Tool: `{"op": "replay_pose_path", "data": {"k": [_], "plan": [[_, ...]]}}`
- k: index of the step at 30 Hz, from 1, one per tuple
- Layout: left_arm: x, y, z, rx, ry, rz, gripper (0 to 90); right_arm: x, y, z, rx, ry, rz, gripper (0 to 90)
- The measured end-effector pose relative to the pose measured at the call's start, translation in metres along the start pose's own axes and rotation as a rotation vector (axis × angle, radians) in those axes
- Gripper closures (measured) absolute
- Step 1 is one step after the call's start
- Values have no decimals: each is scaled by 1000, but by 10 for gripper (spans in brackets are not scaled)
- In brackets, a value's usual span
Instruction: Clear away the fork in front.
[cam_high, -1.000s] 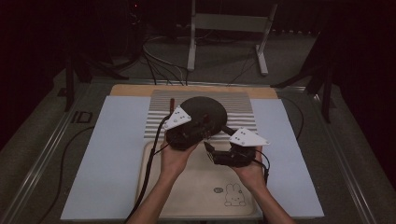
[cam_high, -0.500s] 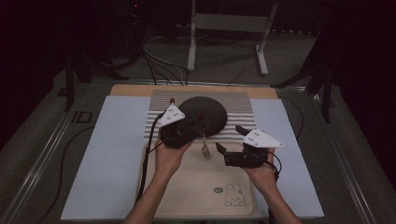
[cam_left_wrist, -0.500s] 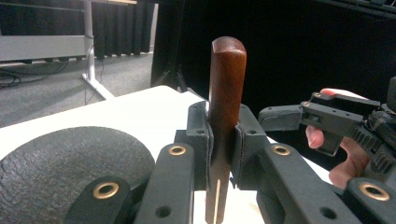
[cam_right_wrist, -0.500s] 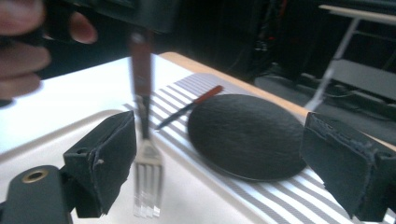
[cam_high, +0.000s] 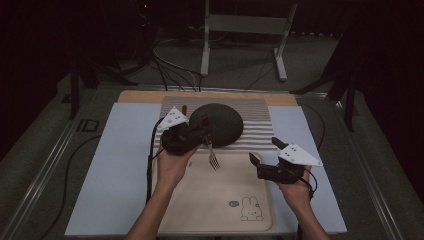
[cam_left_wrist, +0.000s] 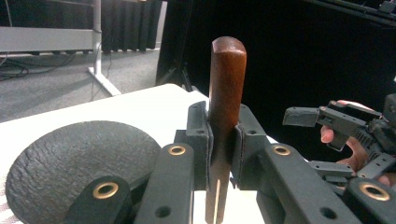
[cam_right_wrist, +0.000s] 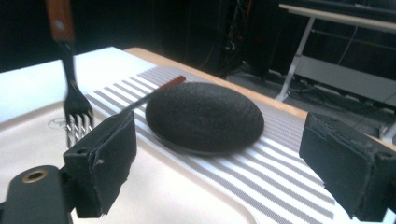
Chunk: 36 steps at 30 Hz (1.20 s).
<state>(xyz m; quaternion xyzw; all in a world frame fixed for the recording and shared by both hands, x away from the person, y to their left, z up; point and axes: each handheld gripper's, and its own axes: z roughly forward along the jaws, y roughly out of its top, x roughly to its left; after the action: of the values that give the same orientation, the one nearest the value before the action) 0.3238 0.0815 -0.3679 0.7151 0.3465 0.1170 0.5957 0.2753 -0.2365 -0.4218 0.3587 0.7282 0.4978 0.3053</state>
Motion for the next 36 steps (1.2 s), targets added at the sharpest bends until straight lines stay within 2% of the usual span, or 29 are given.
{"op": "replay_pose_path", "data": {"k": [7,10,17,25,28,36], "plan": [[6,2,-6,27,2,-3,801,-12,-14,-4,24,-14,35,110],[8,3,-8,45,-3,2,801,-17,-17,-6,25,-5,68,110],[14,2,-17,82,-24,16,801,-27,-23,-9,27,-20,121,109],[24,-1,-29,121,-20,7,801,-32,-25,-12,23,-37,134,109],[27,-3,-33,132,-23,-2,801,-34,-26,-13,19,-32,151,109],[36,-8,-41,159,-20,-33,801,-36,-26,-15,21,-51,150,109]]}}
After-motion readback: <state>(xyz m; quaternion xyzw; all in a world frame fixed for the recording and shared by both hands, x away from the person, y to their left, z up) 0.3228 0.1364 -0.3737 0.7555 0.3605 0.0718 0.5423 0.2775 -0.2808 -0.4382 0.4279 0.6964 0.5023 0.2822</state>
